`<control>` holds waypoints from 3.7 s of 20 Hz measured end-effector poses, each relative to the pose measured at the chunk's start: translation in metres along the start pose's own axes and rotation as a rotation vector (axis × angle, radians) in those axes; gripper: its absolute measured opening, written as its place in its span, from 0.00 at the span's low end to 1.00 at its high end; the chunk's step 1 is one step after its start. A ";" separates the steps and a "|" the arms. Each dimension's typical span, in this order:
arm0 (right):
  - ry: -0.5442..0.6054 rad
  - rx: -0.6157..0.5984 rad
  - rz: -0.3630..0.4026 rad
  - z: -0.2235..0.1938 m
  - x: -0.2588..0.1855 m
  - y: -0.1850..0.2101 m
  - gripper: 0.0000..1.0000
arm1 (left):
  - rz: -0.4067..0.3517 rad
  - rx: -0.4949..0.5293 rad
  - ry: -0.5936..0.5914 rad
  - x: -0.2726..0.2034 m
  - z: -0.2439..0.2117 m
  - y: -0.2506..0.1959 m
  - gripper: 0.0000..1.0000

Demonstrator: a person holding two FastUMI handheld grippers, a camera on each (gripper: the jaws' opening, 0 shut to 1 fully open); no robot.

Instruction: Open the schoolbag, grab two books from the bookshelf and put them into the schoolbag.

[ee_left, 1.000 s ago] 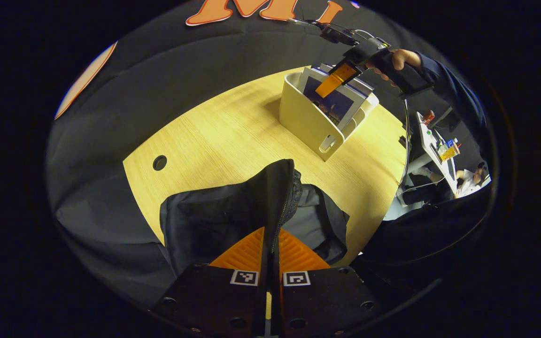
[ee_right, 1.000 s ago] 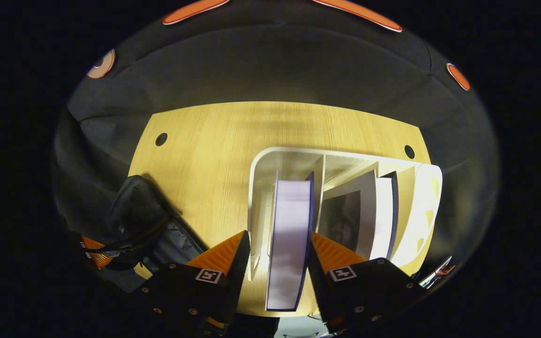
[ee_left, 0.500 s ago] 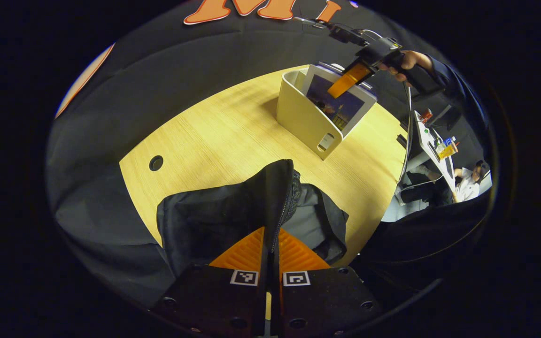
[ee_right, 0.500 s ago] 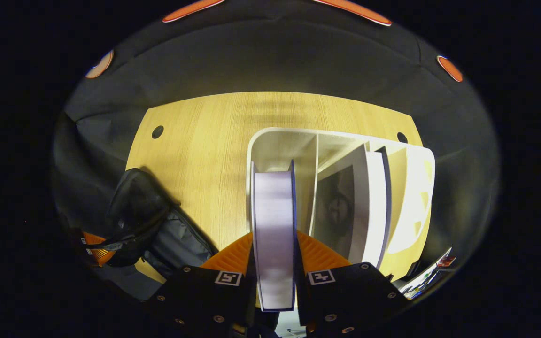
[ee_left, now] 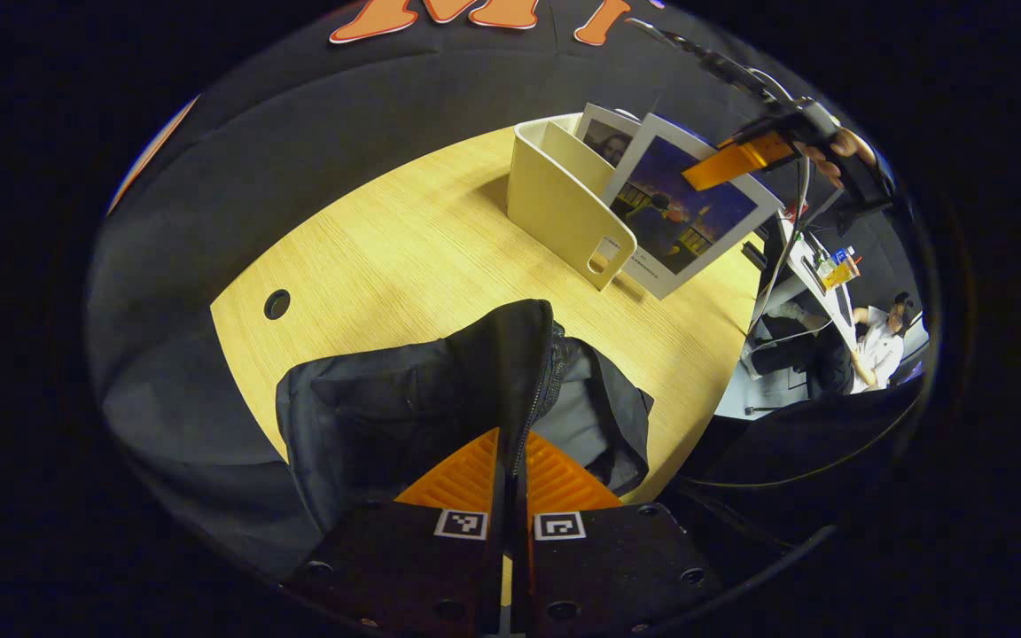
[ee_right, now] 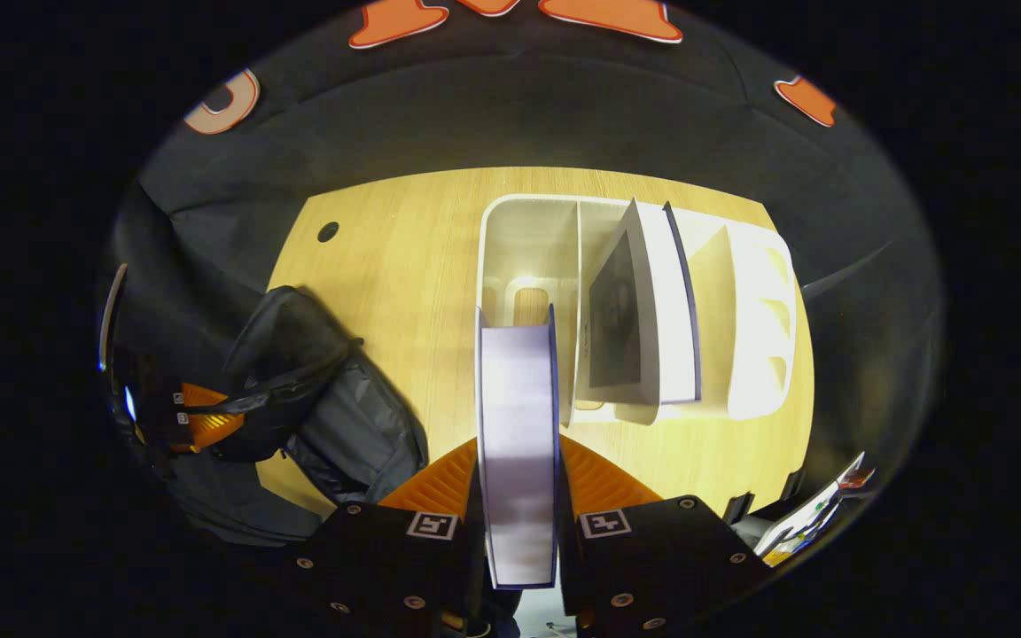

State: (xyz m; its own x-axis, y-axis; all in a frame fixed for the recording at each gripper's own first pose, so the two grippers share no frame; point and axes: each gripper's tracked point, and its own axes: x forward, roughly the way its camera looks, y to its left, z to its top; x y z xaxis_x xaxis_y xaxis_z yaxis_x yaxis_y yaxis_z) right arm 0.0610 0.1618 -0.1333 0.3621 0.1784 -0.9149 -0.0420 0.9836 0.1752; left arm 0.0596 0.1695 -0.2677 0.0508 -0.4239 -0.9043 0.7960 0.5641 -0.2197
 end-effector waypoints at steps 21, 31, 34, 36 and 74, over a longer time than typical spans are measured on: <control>-0.096 0.237 0.293 -0.108 -0.045 0.026 0.33 | 0.015 0.048 0.044 0.013 0.000 -0.014 0.05; -0.141 0.396 0.521 -0.108 -0.021 0.072 0.32 | 0.045 0.042 0.031 -0.006 0.012 -0.014 0.05; -0.128 0.438 0.615 -0.110 -0.010 0.099 0.32 | 0.051 0.027 0.022 -0.011 0.012 -0.013 0.04; -0.116 0.459 0.660 -0.112 0.001 0.116 0.32 | 0.054 0.016 0.016 -0.014 0.014 -0.012 0.04; -0.143 0.397 0.521 -0.115 0.142 0.226 0.98 | 0.045 -0.137 -0.095 -0.026 0.000 -0.016 0.03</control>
State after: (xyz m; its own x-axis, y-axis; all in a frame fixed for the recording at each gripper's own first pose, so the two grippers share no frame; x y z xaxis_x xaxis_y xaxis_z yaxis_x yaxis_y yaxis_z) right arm -0.0045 0.4124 -0.2659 0.5079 0.5957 -0.6222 0.0915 0.6809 0.7266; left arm 0.0457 0.1709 -0.2405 0.1471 -0.4575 -0.8770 0.7023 0.6726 -0.2331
